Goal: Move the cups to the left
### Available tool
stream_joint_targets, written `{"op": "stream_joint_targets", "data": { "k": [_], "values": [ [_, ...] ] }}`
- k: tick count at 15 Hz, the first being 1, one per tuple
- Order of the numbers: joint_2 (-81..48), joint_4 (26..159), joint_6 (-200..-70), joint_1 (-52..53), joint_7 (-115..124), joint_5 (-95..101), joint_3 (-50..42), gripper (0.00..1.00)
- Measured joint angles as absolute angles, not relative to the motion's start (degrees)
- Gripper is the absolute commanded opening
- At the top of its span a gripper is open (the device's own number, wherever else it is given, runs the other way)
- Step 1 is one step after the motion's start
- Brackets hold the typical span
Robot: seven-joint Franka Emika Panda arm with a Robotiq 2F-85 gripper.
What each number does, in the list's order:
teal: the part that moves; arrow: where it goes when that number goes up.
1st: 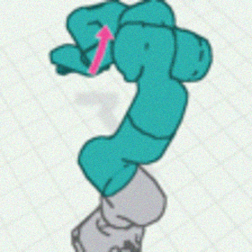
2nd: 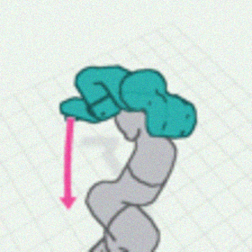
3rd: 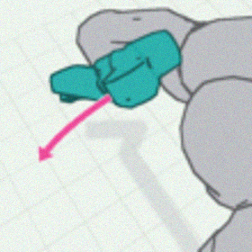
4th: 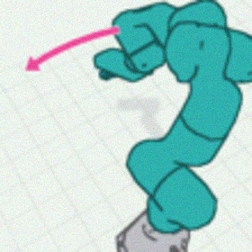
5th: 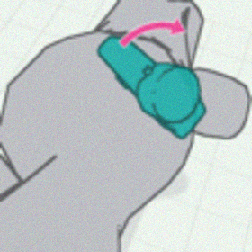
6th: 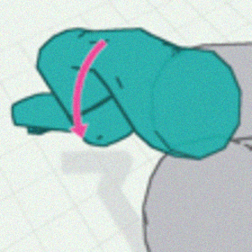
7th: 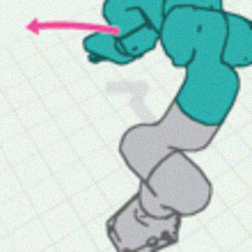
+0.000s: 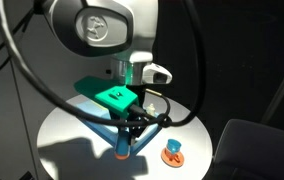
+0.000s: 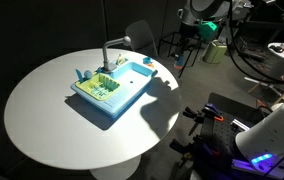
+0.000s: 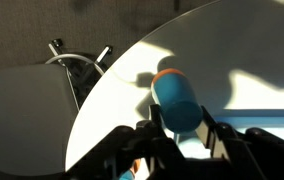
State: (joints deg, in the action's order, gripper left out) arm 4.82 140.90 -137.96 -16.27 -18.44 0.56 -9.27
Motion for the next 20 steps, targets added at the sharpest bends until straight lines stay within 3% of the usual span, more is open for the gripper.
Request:
{"op": "stream_joint_targets", "data": {
  "k": [10,20],
  "values": [
    [20.69,138.05,-124.78,-13.67,-14.26,3.76,-9.46,0.14],
    [24.03,139.66,-120.86,-7.15,-12.60,5.27,-4.95,0.14]
  ]
}}
